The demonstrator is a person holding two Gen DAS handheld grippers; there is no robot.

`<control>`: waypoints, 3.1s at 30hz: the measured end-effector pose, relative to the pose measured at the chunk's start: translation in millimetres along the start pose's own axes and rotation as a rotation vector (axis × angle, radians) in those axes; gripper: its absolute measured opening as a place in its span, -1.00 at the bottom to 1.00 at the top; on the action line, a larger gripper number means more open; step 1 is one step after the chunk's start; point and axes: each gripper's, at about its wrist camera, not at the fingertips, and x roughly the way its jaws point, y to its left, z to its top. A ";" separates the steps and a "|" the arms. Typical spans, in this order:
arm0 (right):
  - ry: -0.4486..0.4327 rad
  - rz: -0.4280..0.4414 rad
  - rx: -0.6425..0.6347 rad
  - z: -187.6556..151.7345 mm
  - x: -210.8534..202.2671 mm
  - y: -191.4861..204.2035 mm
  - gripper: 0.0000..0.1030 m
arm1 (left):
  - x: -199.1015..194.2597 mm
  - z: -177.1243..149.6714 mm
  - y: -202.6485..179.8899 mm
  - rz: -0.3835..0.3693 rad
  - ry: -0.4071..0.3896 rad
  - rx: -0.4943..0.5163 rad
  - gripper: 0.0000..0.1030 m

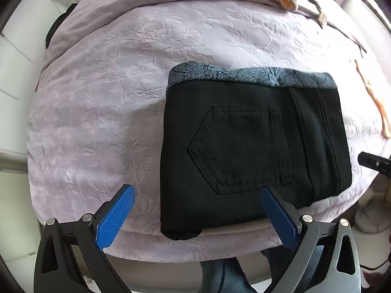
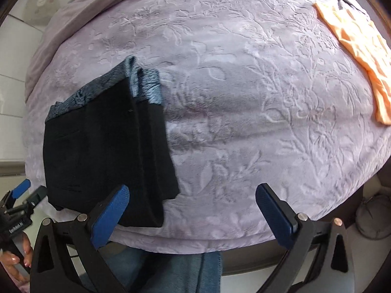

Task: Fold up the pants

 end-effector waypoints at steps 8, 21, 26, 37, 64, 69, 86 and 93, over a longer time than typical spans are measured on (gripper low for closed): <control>-0.046 0.039 0.008 -15.3 -8.3 46.3 1.00 | -6.7 -4.9 1.4 0.052 -0.017 0.047 1.00; -0.117 -0.036 -0.090 -33.5 -23.6 113.1 1.00 | -28.4 -11.9 4.9 0.040 -0.065 0.041 1.00; -0.119 -0.070 -0.097 -33.6 -24.9 114.7 1.00 | -27.6 -10.7 5.9 0.050 -0.061 0.019 1.00; -0.112 -0.102 -0.163 -30.2 -27.3 116.2 1.00 | -25.5 -9.4 0.9 0.055 -0.037 -0.034 1.00; -0.082 -0.100 -0.168 -37.6 -17.3 112.6 1.00 | -19.7 -13.1 -7.1 0.067 -0.021 -0.022 1.00; -0.078 -0.105 -0.172 -35.9 -16.1 112.7 1.00 | -19.9 -13.2 -7.2 0.066 -0.021 -0.021 1.00; -0.077 -0.108 -0.175 -34.4 -15.6 112.4 1.00 | -20.9 -12.0 -11.7 0.066 -0.021 -0.015 1.00; -0.078 -0.107 -0.169 -35.4 -15.5 111.7 1.00 | -20.9 -12.3 -11.7 0.067 -0.020 -0.016 1.00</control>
